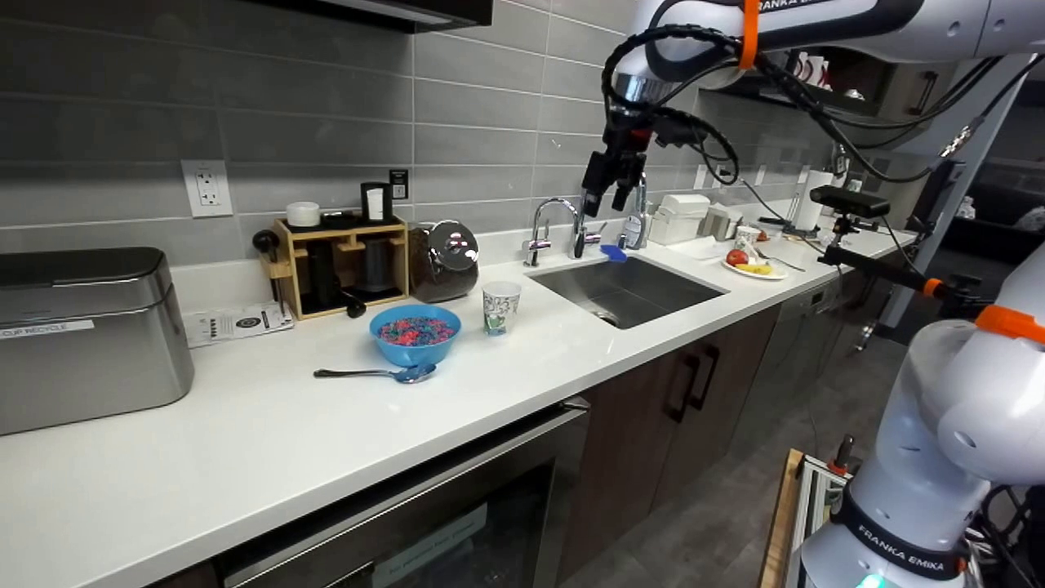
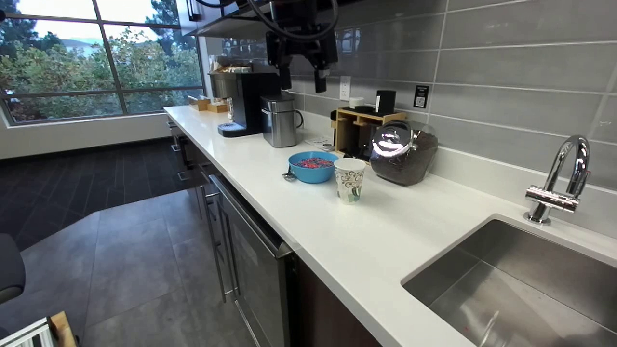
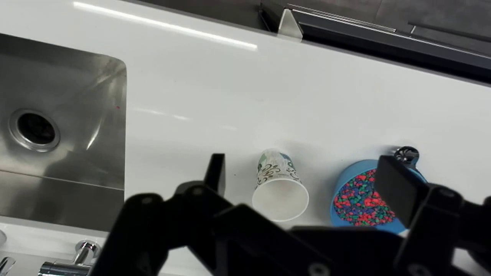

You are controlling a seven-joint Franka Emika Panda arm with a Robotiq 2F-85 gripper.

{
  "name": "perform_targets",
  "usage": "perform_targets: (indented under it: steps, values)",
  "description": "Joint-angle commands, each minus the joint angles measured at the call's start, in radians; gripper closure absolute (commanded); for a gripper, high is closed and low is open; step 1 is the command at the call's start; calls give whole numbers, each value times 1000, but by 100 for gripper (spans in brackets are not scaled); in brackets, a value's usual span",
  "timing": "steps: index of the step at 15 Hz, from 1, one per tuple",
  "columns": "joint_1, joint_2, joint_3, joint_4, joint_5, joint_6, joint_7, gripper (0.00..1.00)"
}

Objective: Place the lid on the jar

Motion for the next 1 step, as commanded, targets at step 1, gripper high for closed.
perform_targets:
  steps: [1]
  values:
    - [-29,2,25,-2,8,-3,-10,0]
